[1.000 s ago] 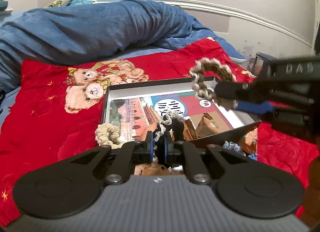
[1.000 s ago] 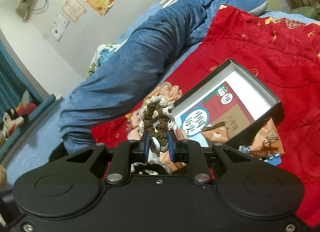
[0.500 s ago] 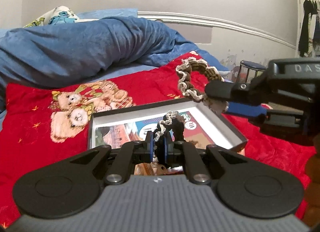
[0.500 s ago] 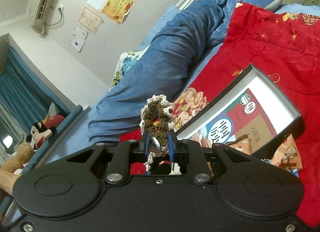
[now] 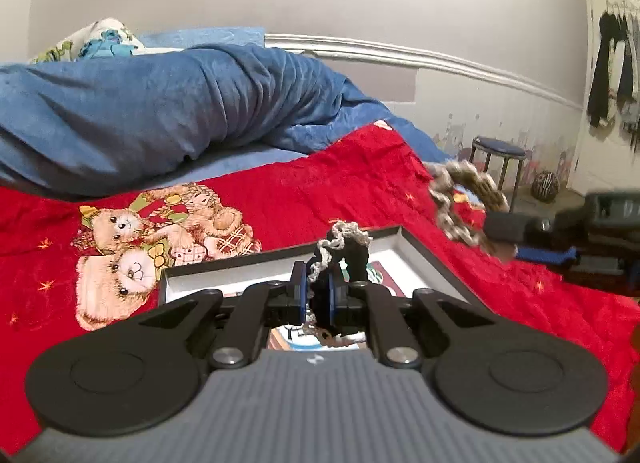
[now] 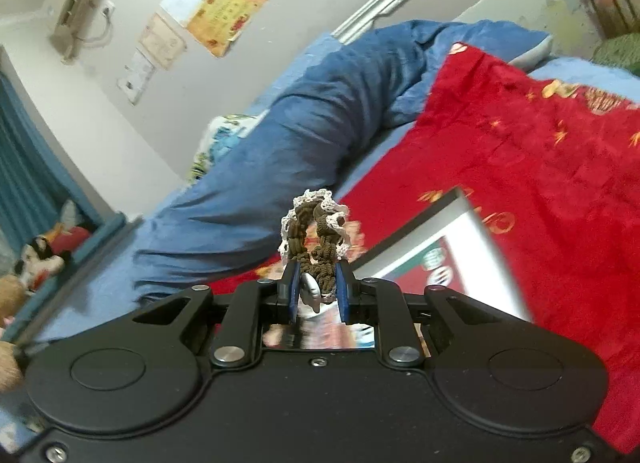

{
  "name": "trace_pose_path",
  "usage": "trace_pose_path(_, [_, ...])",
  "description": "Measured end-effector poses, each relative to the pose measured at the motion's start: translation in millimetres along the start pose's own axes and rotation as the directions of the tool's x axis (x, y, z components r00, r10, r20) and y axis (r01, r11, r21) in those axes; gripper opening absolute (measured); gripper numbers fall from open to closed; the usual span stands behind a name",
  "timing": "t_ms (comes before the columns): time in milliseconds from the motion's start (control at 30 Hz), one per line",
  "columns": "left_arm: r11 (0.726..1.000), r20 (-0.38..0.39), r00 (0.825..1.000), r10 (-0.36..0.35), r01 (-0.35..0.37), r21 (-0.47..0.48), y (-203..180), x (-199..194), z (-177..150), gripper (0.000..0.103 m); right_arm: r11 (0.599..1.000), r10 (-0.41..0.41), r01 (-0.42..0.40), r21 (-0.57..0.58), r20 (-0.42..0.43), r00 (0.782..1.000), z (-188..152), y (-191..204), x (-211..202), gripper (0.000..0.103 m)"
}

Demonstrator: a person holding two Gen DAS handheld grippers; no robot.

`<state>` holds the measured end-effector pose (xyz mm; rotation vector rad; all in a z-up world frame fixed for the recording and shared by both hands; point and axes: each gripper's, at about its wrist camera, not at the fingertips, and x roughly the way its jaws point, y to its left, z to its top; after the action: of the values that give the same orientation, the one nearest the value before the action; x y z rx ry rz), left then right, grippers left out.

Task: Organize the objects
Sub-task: 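Lift both scrunchies and carry them over the black box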

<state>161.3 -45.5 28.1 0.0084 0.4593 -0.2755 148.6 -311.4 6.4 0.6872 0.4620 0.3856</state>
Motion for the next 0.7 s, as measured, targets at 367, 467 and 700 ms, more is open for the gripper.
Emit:
trace_pose_path(367, [0.988,-0.069,0.997,0.026,-0.036,-0.150,29,31,-14,0.013,0.984,-0.176,0.174,-0.032,-0.074,0.982,-18,-26,42,0.019])
trace_pose_path(467, [0.984,-0.122,0.992,0.031,-0.052,-0.169,28,43,-22,0.013,0.975,-0.220,0.216,-0.050,-0.100,0.970,-20,-30,51,0.019])
trace_pose_path(700, [0.987,-0.189,0.982,0.026,-0.055,-0.150,28,60,-34,0.014,0.967,-0.255,0.249,-0.061,-0.118,0.960,-25,-34,55,0.019])
